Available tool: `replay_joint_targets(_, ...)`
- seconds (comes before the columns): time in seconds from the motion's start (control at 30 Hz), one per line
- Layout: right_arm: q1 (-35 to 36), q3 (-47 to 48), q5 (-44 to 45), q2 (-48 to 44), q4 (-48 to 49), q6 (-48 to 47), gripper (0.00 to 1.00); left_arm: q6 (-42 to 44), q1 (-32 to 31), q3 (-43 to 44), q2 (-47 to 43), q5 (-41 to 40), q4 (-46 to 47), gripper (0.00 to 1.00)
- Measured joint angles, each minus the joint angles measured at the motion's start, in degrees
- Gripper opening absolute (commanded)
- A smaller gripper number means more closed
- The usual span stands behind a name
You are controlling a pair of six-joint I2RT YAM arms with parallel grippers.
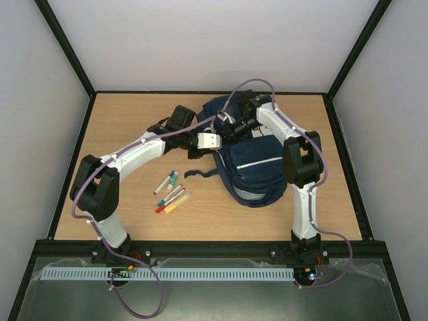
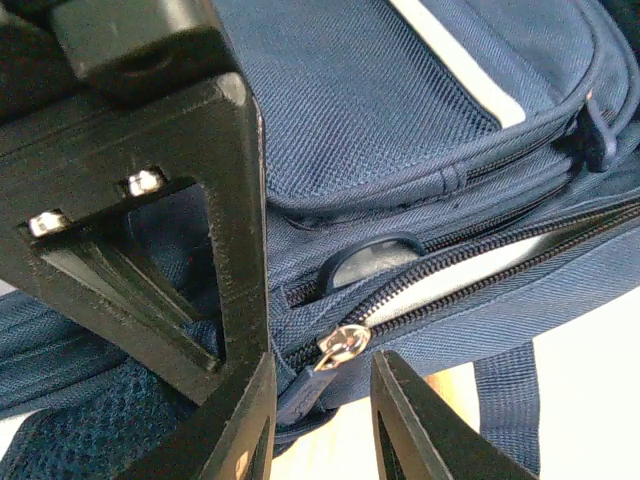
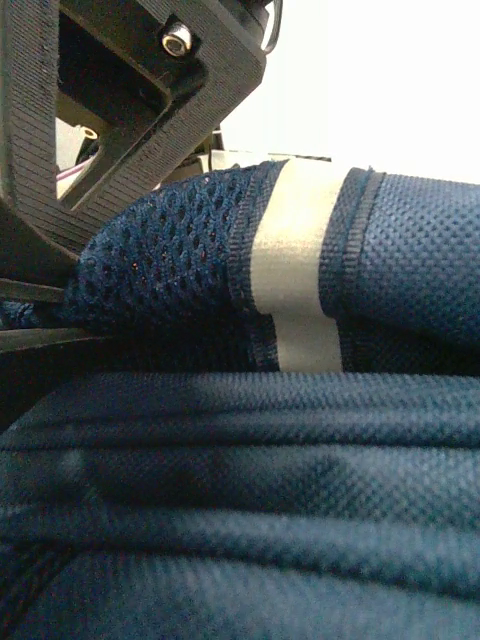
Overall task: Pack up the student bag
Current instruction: Zip the student bag at the center of the board.
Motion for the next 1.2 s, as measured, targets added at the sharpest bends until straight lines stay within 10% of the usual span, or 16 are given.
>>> replay_joint_targets(0.9,-0.83,-1.92,-2.47,-0.46,0.44,1.53,0.01,6.60,-1.33,-9.33,-0.87,-3.82,10.99,0.31)
replay_joint_targets(1.2,-1.20,-2.10,-2.03,-0.79,0.68,1.75,0.01,-0.22,-1.81,-7.65,0.68,-3.76,12.04,0.07)
